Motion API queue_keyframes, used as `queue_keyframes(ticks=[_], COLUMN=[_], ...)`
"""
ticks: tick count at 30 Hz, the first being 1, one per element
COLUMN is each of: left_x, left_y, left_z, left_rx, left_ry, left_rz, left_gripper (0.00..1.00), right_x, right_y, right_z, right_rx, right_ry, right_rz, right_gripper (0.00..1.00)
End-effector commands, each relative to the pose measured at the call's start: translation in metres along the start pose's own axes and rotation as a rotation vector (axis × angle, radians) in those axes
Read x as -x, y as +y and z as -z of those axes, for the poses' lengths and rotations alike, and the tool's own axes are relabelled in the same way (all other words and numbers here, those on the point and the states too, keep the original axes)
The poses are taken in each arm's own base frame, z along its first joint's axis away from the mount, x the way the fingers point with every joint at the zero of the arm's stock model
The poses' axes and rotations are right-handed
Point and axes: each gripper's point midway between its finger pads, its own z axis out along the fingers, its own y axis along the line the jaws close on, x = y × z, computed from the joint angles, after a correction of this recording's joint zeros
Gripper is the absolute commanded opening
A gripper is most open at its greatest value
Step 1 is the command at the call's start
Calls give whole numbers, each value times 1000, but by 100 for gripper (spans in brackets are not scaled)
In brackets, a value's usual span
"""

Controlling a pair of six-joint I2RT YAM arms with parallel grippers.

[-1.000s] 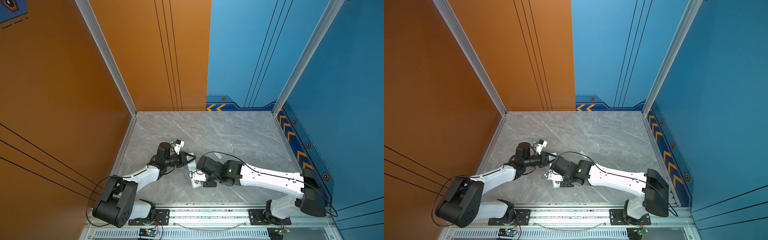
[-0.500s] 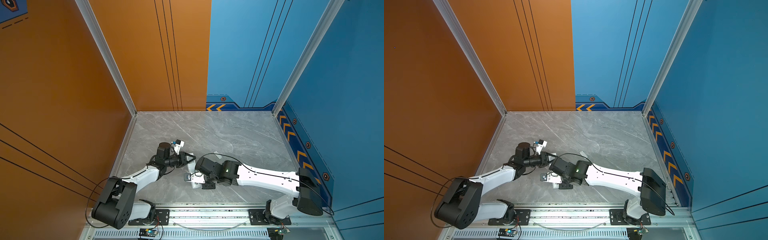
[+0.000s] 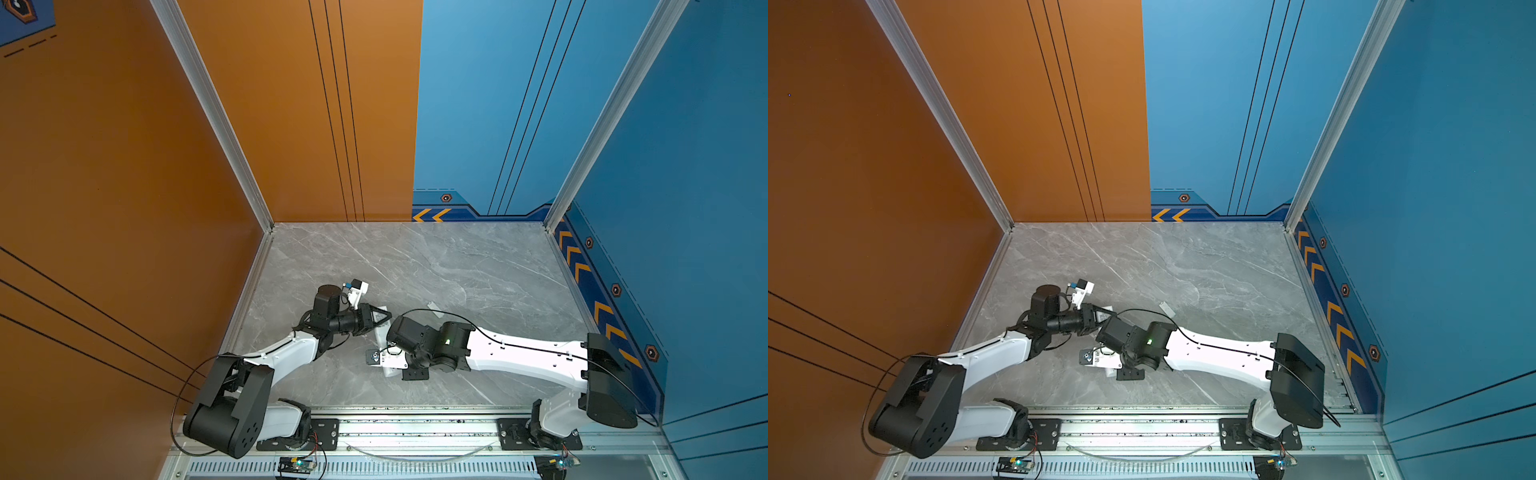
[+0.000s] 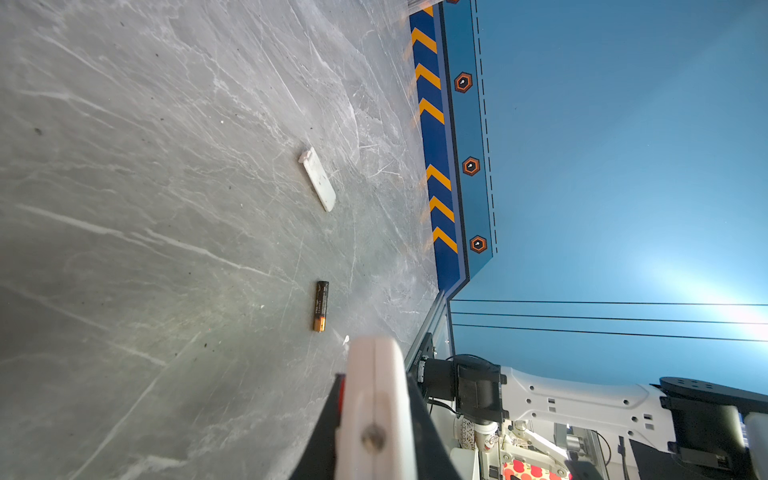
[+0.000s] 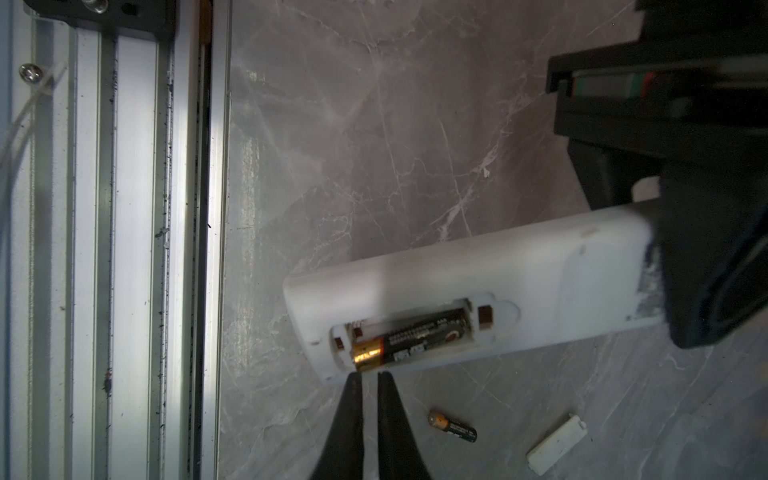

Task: Load the batteries into the remote control

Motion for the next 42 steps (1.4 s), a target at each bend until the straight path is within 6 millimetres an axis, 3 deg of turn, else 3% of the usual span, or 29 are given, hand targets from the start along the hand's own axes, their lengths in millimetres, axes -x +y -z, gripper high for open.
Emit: queue_keyframes(ticks=[1, 29, 42], left_x=[3, 2, 5], left_y=[-14, -14, -8], left_z=[2, 2, 4], left_rx=[-36, -34, -5], left_ry=[10, 7, -7], left_rz=[-33, -34, -32], left_gripper=[0, 0, 0], right_x=[11, 3, 17], right_y=[0, -10, -18], right_z=[-1, -24, 15], right_rx=[10, -15, -70], right_ry=[-27, 34, -61], right_rz=[4, -49, -83], right_gripper=[8, 5, 24])
